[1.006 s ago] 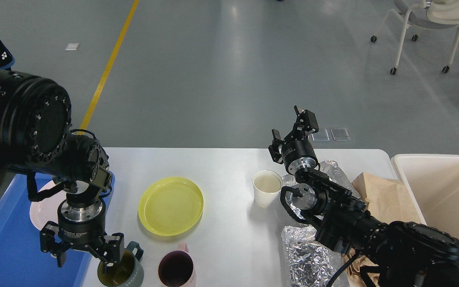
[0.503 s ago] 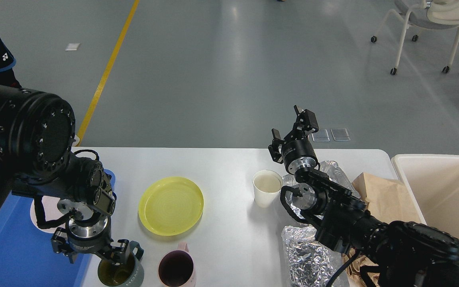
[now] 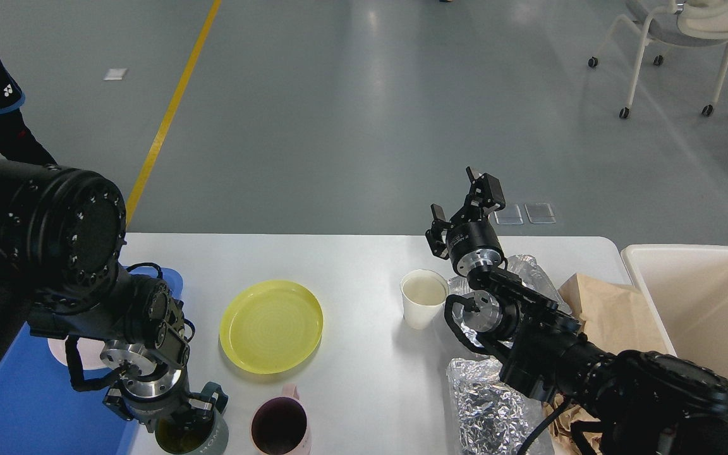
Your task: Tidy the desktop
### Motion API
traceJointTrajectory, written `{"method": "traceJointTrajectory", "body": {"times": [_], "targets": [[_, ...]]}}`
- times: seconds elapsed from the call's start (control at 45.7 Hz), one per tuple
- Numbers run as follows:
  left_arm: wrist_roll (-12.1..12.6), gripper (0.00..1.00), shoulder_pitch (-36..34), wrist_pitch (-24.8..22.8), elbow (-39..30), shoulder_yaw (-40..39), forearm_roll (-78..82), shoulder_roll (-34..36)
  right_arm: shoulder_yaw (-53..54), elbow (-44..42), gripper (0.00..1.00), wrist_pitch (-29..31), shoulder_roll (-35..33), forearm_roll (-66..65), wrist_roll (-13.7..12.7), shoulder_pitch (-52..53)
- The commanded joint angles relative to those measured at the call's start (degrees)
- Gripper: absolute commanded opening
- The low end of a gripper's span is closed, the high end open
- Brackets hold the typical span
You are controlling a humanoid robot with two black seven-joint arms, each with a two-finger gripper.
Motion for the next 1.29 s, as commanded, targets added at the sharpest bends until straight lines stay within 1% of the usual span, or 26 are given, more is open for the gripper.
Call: {"method": "traceJointTrajectory", "body": {"times": [0.0, 0.022, 0.066, 0.284, 0.416, 0.481, 0.547, 0.59, 0.7, 0.831, 0.919, 0.984, 1.094, 1.268], "targets": [[0.0, 0.09, 0.1, 0.1, 0.0, -0.1, 0.0, -0.1, 0.0, 0.0, 1.0, 0.0, 0.0, 0.0, 0.0, 0.0], [0.1, 0.04, 0.1, 0.1, 0.0, -0.1, 0.0, -0.1, 0.0, 0.0, 1.0, 0.0, 0.0, 0.0, 0.0, 0.0], [0.1, 0.0, 0.1, 0.1, 0.0, -0.1, 0.1, 0.0, 0.0, 0.0, 1.0, 0.0, 0.0, 0.0, 0.0, 0.0], [0.7, 0.0, -0.1, 0.7, -0.1, 0.2, 0.2, 0.0, 0.0, 0.1, 1.0, 0.0, 0.0, 0.0, 0.0, 0.0], [3.8, 0.0, -1.1, 0.0, -0.3, 0.3, 0.4, 0.7, 0.0, 0.1, 1.0, 0.0, 0.0, 0.0, 0.0, 0.0], [4.8, 0.0, -2.9, -0.8, -0.6, 0.3, 0.5, 1.9, 0.0, 0.0, 1.0, 0.0, 0.0, 0.0, 0.0, 0.0], [5.3, 0.0, -5.8, -3.2, -1.1, 0.3, 0.7, 4.0, 0.0, 0.0, 1.0, 0.0, 0.0, 0.0, 0.0, 0.0], [5.3, 0.0, -8.6, -5.7, -1.2, 0.5, 0.7, 5.6, 0.0, 0.0, 1.0, 0.0, 0.0, 0.0, 0.0, 0.0], [5.4, 0.0, -16.0, -15.1, -1.2, 0.7, 1.9, 10.7, -0.1, 0.0, 1.0, 0.0, 0.0, 0.0, 0.0, 0.0], [5.4, 0.0, -24.8, -26.1, -1.2, 0.7, 7.8, 18.6, -0.1, 0.0, 1.0, 0.0, 0.0, 0.0, 0.0, 0.0], [5.4, 0.0, -29.5, -30.6, -1.2, 0.7, 9.6, 23.1, -0.1, 0.0, 1.0, 0.0, 0.0, 0.0, 0.0, 0.0], [5.4, 0.0, -31.1, -32.0, -1.2, 1.2, 9.7, 24.8, -0.1, 0.0, 1.0, 0.0, 0.0, 0.0, 0.0, 0.0], [5.4, 0.0, -33.5, -32.5, -1.2, 3.5, 9.7, 25.3, 0.0, 0.1, 1.0, 0.0, 0.0, 0.0, 0.0, 0.0], [5.4, 0.0, -34.0, -32.4, -1.2, 4.0, 9.7, 25.5, 0.0, 0.1, 1.0, 0.0, 0.0, 0.0, 0.0, 0.0]]}}
